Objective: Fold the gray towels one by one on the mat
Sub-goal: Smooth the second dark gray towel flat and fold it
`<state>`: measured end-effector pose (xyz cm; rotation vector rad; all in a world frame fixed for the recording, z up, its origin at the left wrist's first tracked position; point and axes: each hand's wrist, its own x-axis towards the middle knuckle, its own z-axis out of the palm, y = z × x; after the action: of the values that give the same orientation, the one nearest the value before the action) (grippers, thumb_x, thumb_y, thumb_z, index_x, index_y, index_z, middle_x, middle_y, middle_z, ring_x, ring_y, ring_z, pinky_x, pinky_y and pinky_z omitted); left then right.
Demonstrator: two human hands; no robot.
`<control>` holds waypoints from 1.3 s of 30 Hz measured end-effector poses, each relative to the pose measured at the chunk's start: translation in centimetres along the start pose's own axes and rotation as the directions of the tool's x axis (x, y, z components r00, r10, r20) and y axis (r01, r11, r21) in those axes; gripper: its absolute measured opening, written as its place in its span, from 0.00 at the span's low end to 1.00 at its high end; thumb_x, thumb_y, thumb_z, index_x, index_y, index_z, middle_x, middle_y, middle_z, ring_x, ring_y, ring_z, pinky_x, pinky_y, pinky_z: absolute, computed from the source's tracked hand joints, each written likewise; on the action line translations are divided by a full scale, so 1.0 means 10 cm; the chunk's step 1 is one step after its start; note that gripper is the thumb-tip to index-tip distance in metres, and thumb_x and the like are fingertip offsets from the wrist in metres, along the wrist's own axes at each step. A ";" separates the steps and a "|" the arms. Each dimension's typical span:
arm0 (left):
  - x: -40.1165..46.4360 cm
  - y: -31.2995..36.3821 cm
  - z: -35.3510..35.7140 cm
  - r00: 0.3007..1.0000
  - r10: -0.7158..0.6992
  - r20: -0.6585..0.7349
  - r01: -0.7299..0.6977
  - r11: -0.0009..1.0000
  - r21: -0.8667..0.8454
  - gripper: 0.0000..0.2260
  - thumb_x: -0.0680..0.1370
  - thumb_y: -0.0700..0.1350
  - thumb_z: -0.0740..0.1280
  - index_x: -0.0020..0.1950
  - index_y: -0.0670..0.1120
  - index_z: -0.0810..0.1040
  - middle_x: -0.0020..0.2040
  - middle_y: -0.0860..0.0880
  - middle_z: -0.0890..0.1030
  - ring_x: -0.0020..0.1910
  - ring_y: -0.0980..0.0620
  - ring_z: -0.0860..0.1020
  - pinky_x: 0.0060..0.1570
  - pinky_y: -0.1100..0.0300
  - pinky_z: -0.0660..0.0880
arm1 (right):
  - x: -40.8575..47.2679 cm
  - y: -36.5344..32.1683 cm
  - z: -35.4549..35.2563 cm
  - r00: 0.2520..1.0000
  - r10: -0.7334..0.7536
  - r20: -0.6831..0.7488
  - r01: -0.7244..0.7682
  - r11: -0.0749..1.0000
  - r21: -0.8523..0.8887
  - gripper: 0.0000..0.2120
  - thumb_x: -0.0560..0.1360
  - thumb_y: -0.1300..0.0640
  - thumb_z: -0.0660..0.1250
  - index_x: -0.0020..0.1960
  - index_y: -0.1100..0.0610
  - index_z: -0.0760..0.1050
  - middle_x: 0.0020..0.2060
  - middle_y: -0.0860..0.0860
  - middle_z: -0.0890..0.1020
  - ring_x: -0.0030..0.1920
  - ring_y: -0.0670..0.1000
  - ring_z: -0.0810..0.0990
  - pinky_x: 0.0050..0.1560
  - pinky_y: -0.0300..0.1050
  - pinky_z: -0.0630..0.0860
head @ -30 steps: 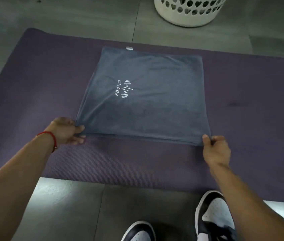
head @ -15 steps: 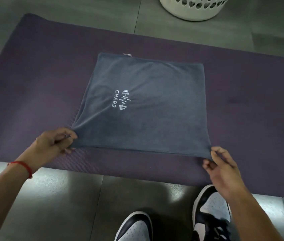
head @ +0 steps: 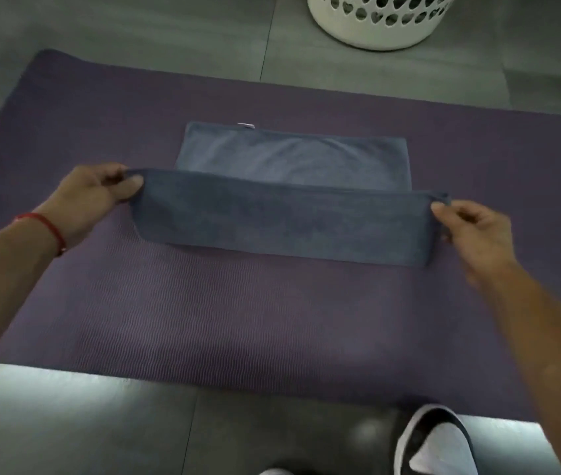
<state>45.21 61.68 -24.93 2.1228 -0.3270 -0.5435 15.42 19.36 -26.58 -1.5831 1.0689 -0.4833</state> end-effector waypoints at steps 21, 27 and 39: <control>1.84 -0.09 0.76 0.932 -0.183 -0.312 0.230 0.965 0.123 0.14 0.75 0.58 0.65 0.52 0.50 0.80 0.50 0.48 0.79 0.50 0.48 0.78 0.61 0.44 0.77 | 1.75 0.21 1.04 0.960 -0.027 -0.280 -0.063 0.949 -0.309 0.11 0.77 0.47 0.69 0.50 0.51 0.70 0.53 0.53 0.81 0.49 0.52 0.80 0.58 0.51 0.79; 0.91 0.04 1.23 0.891 0.288 -0.351 0.022 0.745 0.667 0.21 0.79 0.52 0.60 0.70 0.45 0.67 0.70 0.35 0.66 0.65 0.33 0.67 0.60 0.36 0.67 | 1.09 0.30 0.78 0.985 -0.048 -0.166 -0.045 0.854 -0.518 0.20 0.77 0.48 0.68 0.62 0.60 0.72 0.63 0.60 0.74 0.62 0.62 0.74 0.66 0.54 0.71; 0.16 -0.41 1.32 0.956 0.293 0.006 -0.171 0.542 0.822 0.31 0.77 0.46 0.65 0.80 0.55 0.62 0.80 0.44 0.59 0.80 0.42 0.55 0.72 0.29 0.50 | 0.39 0.25 0.52 0.971 0.210 -0.111 -0.236 0.814 -0.531 0.18 0.77 0.44 0.69 0.45 0.60 0.75 0.52 0.60 0.82 0.51 0.63 0.83 0.54 0.53 0.80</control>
<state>40.21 53.98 -35.33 2.9290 -0.9241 -0.0481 20.42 19.07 -31.32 -1.9047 1.5005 -0.0471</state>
